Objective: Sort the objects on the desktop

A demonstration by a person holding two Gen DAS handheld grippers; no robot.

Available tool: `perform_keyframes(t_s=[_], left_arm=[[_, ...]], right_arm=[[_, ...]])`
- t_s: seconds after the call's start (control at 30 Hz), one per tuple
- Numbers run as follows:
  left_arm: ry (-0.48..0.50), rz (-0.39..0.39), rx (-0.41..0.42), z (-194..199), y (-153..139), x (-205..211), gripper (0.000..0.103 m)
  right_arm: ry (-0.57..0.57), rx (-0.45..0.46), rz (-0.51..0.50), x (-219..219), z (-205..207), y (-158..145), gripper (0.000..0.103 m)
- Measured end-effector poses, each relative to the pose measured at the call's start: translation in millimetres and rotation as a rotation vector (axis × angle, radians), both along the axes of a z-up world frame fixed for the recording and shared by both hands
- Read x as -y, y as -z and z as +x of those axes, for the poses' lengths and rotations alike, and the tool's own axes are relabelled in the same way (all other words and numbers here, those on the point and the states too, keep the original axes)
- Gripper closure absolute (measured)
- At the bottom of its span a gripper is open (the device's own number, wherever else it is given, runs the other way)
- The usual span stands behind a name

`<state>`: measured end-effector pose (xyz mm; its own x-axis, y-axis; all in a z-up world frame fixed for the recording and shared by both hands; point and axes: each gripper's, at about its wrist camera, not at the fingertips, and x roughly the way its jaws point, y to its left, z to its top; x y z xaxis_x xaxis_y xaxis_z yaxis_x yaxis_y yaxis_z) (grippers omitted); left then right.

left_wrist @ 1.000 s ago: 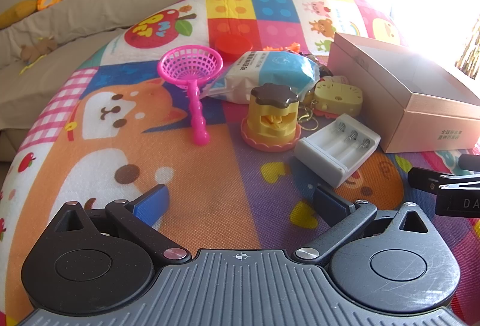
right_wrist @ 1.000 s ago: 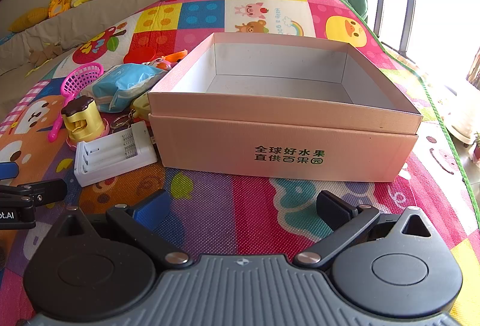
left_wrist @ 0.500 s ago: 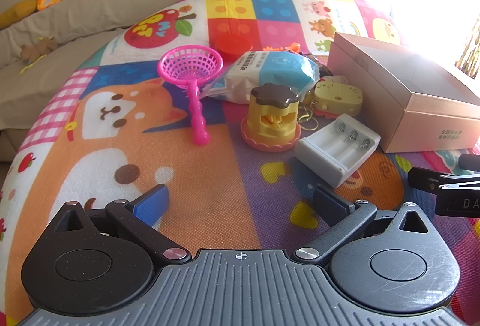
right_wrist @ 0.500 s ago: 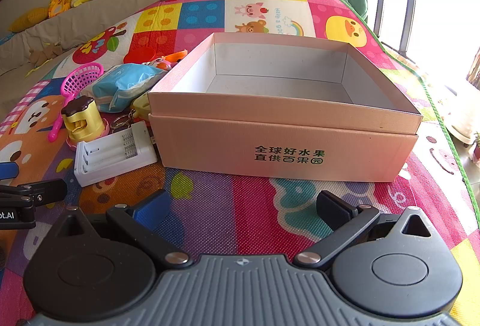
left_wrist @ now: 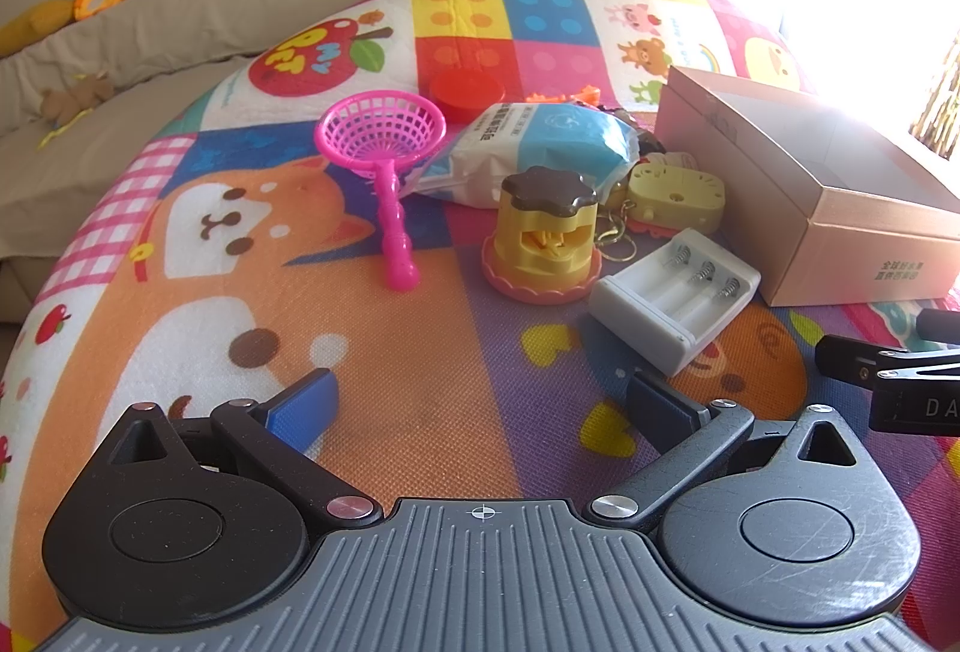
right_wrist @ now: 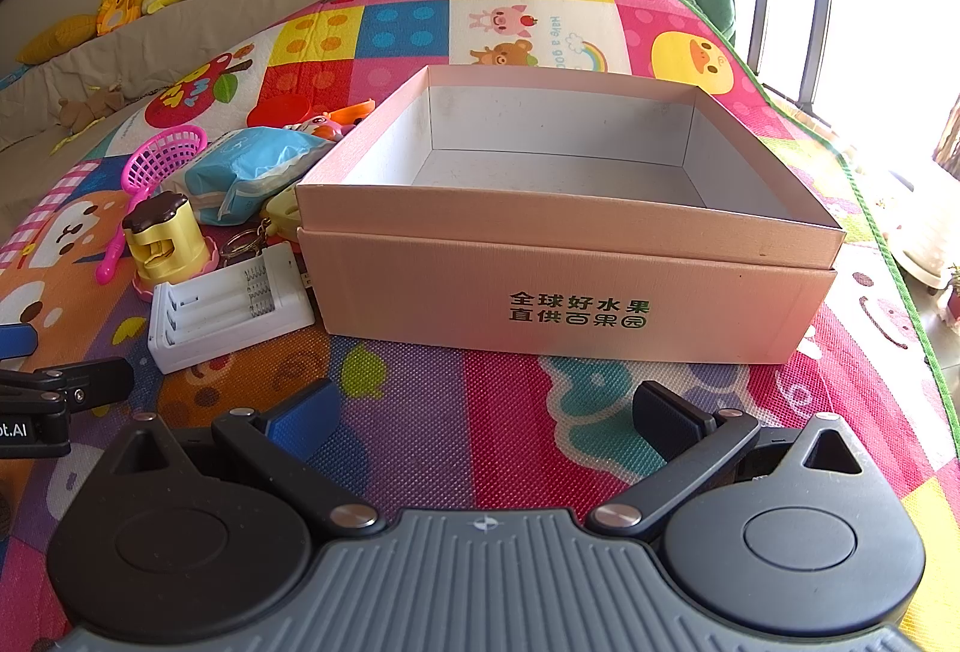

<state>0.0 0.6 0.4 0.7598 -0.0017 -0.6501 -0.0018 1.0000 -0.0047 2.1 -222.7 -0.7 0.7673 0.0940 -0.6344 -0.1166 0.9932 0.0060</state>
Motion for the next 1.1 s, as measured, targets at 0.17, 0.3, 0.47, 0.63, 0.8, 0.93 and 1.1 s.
perform_keyframes(t_s=[0.17,0.3,0.47,0.63,0.8,0.93,1.1], left_arm=[[0.0,-0.001,0.0,0,0,0,0.0],[0.0,-0.001,0.0,0,0,0,0.0],[0.0,-0.001,0.0,0,0,0,0.0],[0.0,0.0,0.0,0,0,0,0.0],[0.0,0.001,-0.002,0,0,0,0.0],[0.0,0.004,-0.011,2,-1,0,0.0],[0.006,0.005,-0.043,6,-1,0,0.0]], right_arm=[[0.0,0.0,0.0,0,0,0,0.0],[0.0,0.0,0.0,0,0,0,0.0],[0.0,0.0,0.0,0,0,0,0.0],[0.0,0.0,0.0,1,0,1,0.0],[0.0,-0.004,0.008,2,1,1,0.0],[-0.01,-0.035,0.0,3,2,-2,0.0],[0.02,-0.086,-0.011,0,8,-5,0.0]])
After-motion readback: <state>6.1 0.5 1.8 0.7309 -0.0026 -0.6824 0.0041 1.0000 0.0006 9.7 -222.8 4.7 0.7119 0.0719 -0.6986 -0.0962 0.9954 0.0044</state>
